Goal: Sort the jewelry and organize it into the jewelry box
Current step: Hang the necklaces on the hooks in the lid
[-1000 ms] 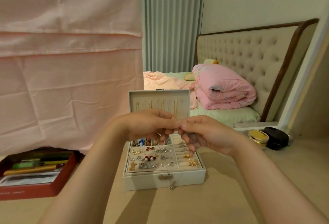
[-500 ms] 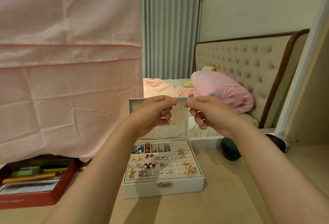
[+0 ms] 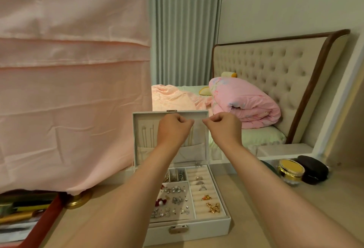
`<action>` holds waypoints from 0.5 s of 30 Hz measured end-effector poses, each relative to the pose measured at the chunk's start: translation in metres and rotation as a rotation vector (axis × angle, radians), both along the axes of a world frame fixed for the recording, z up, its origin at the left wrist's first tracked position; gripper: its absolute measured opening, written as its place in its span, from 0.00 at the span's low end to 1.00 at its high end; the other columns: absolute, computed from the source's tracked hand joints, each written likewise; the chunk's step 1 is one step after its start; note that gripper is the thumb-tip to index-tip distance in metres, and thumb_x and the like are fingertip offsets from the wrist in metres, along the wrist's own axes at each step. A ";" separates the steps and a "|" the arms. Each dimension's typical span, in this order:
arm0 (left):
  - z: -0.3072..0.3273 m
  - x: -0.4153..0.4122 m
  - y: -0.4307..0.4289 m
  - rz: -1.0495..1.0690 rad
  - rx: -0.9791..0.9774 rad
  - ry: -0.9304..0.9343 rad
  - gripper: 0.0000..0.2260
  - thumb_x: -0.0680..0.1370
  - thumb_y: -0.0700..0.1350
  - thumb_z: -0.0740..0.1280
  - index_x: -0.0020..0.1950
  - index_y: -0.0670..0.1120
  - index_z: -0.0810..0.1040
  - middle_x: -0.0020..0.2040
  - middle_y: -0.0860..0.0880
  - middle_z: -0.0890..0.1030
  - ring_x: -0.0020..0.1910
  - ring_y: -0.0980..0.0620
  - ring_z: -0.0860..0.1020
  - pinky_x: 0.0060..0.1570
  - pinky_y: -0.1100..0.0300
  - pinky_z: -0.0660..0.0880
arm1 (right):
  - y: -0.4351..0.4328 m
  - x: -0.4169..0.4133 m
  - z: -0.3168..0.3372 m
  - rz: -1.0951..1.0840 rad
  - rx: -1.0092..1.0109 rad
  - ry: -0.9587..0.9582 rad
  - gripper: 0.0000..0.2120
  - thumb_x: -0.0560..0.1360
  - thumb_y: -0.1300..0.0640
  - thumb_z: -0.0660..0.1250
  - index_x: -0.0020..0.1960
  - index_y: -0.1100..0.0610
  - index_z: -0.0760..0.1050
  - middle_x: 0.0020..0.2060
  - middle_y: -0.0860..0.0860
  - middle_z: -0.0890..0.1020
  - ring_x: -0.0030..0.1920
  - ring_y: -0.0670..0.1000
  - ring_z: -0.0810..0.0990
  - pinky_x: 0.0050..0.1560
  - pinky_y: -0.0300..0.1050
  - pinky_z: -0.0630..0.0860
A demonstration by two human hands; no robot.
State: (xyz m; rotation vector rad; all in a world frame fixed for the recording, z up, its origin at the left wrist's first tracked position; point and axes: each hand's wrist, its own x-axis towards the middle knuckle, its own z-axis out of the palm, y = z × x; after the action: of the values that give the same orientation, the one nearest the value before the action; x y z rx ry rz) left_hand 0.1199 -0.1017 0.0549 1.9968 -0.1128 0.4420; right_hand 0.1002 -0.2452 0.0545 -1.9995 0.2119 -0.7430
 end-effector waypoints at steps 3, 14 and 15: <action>-0.003 0.010 -0.005 0.040 0.015 0.039 0.14 0.71 0.48 0.70 0.29 0.43 0.74 0.28 0.47 0.76 0.31 0.47 0.76 0.35 0.57 0.74 | 0.007 0.008 -0.002 -0.063 -0.008 -0.042 0.04 0.72 0.55 0.74 0.39 0.52 0.81 0.35 0.44 0.82 0.40 0.46 0.80 0.34 0.33 0.66; -0.015 0.011 -0.006 0.045 0.125 0.203 0.16 0.71 0.47 0.70 0.26 0.46 0.70 0.25 0.49 0.72 0.28 0.47 0.75 0.31 0.61 0.69 | 0.017 0.013 -0.024 -0.142 -0.091 0.132 0.14 0.71 0.58 0.69 0.27 0.51 0.74 0.29 0.47 0.80 0.36 0.53 0.80 0.29 0.37 0.64; -0.016 0.009 -0.005 0.036 0.127 0.211 0.16 0.72 0.48 0.71 0.26 0.46 0.71 0.25 0.49 0.74 0.29 0.46 0.77 0.33 0.60 0.73 | 0.017 0.011 -0.026 -0.134 -0.095 0.146 0.13 0.70 0.58 0.70 0.27 0.52 0.75 0.30 0.48 0.82 0.37 0.53 0.81 0.30 0.38 0.67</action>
State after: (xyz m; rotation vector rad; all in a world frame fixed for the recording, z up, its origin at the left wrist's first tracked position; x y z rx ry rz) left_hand 0.1287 -0.1072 0.0392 2.1609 0.0279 0.2498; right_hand 0.1110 -0.2284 0.0288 -2.1484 0.4066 -0.7027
